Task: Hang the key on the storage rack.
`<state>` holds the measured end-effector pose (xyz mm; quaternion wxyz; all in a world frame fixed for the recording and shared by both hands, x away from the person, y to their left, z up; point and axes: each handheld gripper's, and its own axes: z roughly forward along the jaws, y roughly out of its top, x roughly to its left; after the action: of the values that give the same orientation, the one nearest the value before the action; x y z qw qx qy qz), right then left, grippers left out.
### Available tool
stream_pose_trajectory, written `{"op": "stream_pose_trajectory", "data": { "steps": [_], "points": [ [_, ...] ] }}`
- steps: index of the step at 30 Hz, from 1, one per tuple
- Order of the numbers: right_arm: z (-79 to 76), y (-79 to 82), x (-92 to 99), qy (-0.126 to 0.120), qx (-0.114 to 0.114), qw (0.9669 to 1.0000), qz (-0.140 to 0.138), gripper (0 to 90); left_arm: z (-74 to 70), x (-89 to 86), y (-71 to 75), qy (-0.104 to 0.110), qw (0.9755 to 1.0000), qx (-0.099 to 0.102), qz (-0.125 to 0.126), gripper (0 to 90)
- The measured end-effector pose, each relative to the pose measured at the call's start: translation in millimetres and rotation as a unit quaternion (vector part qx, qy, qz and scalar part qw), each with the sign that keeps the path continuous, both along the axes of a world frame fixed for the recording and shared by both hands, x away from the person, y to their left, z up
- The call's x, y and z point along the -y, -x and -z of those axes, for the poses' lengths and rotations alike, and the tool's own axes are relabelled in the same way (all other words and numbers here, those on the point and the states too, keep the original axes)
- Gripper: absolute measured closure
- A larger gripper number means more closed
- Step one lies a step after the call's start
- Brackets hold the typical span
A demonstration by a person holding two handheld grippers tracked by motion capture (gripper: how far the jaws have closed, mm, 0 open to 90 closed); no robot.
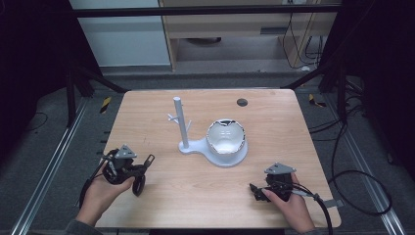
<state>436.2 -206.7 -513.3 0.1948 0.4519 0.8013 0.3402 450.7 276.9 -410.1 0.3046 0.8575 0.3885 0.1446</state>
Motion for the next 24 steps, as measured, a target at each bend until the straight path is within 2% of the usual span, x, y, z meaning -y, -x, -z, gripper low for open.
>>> {"op": "stream_pose_trajectory", "data": {
  "steps": [2, 3, 4, 8, 13, 19, 21, 24],
  "points": [
    [-0.1, -0.1, 0.0, 0.0, 0.0, 1.0, -0.001, 0.4, -4.1, -1.1, 1.3, 0.009, 0.9998, 0.019, -0.003, 80.3],
    [0.0, -0.2, 0.1, 0.0, 0.0, 1.0, -0.001, 0.4, -8.4, 0.1, 1.5, 0.022, 0.9989, 0.04, -0.008, 80.4],
    [0.0, -0.2, 0.1, 0.0, 0.0, 1.0, -0.001, 0.4, -8.4, 0.1, 1.5, 0.022, 0.9989, 0.04, -0.008, 80.4],
    [0.0, -0.2, 0.1, 0.0, 0.0, 1.0, -0.001, 0.5, -15.2, 5.7, -1.1, 0.048, 0.9956, 0.077, -0.022, 80.4],
    [0.0, -0.2, 0.1, 0.0, 0.0, 1.0, -0.001, 0.4, -23.2, 15.6, -6.2, 0.059, 0.9919, 0.109, -0.027, 80.4],
    [-0.1, -0.2, 0.1, 0.0, 0.0, 1.0, -0.002, 0.4, -27.3, 22.3, -9.5, 0.058, 0.9905, 0.121, -0.031, 80.4],
    [0.0, -0.2, 0.1, 0.0, 0.0, 1.0, -0.001, 0.4, -29.4, 24.5, -9.2, 0.062, 0.9891, 0.129, -0.034, 80.4],
    [0.0, -0.2, 0.1, 0.0, 0.0, 1.0, -0.002, 0.4, -30.1, 24.9, -9.0, 0.063, 0.9888, 0.13, -0.034, 80.4]
  ]
}}
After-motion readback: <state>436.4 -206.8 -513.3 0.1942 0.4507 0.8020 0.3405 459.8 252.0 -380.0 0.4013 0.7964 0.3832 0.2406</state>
